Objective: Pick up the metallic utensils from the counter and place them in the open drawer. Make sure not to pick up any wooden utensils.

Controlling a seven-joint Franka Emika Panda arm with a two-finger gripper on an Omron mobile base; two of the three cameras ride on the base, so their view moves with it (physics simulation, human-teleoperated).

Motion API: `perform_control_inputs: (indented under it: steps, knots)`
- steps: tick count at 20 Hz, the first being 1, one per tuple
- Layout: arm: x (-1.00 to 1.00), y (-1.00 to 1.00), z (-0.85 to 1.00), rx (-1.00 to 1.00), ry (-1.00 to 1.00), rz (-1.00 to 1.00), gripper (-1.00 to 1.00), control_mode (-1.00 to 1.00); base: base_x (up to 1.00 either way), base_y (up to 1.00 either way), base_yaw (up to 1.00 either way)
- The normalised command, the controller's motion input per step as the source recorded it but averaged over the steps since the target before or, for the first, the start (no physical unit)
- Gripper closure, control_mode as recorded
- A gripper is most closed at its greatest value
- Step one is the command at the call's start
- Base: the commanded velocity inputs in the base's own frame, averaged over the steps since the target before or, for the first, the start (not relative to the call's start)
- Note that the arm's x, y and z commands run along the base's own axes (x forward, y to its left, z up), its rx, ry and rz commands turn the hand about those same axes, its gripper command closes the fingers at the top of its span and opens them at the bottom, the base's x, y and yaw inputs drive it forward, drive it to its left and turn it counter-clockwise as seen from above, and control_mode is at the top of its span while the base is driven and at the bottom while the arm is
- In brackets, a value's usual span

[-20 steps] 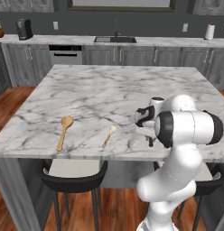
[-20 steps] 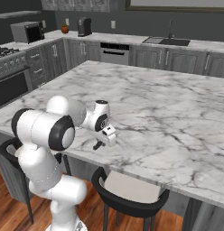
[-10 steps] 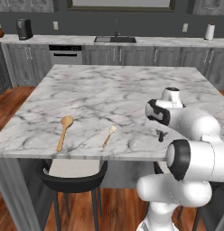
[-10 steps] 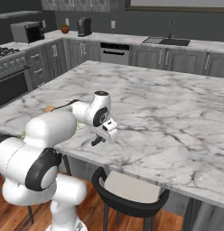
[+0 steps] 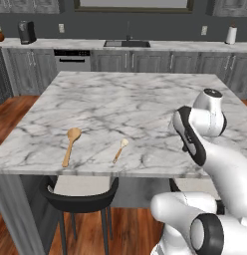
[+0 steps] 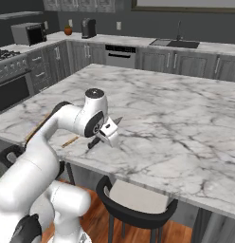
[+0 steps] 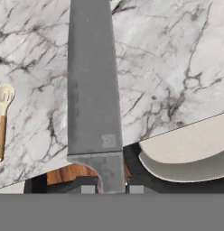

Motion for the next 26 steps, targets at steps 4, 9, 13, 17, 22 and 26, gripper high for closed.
perform_control_inputs:
  steps: [4, 9, 13, 17, 22, 26]
  knots:
    - [-0.42, 0.07, 0.96, 0.0, -0.13, 0.0, 1.0, -1.0, 0.0, 0.0, 0.0]
    - [-0.35, 0.0, 1.0, 0.0, -0.12, 0.0, 1.0, -1.0, 0.0, 0.0, 0.0]
    - [-0.49, 0.0, 0.81, 0.0, -0.13, 0.0, 1.0, -1.0, 0.0, 0.0, 0.0]
    - [-0.75, 0.0, 0.49, 0.0, -0.16, 0.0, 1.0, -1.0, 0.0, 0.0, 0.0]
    - [-0.2, 0.0, 0.05, 0.0, -0.03, 0.0, 1.0, 1.0, -0.8, -0.05, 0.0]
    - [0.0, 0.0, 0.0, 0.0, 0.0, 0.0, 1.0, 1.0, -0.99, -0.41, 0.0]
